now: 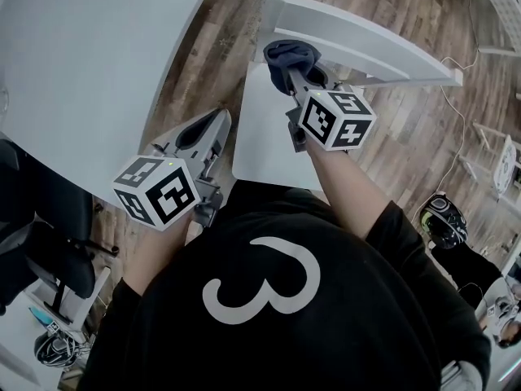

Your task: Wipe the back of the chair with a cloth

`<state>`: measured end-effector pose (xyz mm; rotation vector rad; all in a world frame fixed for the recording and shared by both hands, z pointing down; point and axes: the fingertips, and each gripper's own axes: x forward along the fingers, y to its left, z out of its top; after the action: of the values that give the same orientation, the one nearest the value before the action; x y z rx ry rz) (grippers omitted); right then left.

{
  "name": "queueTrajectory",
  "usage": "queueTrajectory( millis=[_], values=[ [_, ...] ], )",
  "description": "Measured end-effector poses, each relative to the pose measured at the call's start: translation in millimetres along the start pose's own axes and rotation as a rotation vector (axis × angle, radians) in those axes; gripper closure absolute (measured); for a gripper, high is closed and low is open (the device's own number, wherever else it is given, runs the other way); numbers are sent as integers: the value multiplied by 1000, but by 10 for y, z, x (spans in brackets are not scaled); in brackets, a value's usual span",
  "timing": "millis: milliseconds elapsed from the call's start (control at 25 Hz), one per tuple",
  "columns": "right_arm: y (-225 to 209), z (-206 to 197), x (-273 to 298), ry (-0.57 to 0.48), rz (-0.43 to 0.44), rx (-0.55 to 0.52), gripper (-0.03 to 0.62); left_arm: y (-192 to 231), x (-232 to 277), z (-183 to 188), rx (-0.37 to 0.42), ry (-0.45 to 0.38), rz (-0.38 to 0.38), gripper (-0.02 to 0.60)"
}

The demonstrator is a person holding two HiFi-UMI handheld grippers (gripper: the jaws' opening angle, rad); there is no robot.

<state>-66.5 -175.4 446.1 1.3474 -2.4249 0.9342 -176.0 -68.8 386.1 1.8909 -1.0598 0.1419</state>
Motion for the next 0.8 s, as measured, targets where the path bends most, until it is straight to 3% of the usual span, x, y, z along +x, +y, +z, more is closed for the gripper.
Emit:
queueTrajectory(
  millis=[800],
  values=[
    [-145, -95, 407, 37, -120, 17, 542, 228, -27, 129, 5, -3, 8, 568]
  ],
)
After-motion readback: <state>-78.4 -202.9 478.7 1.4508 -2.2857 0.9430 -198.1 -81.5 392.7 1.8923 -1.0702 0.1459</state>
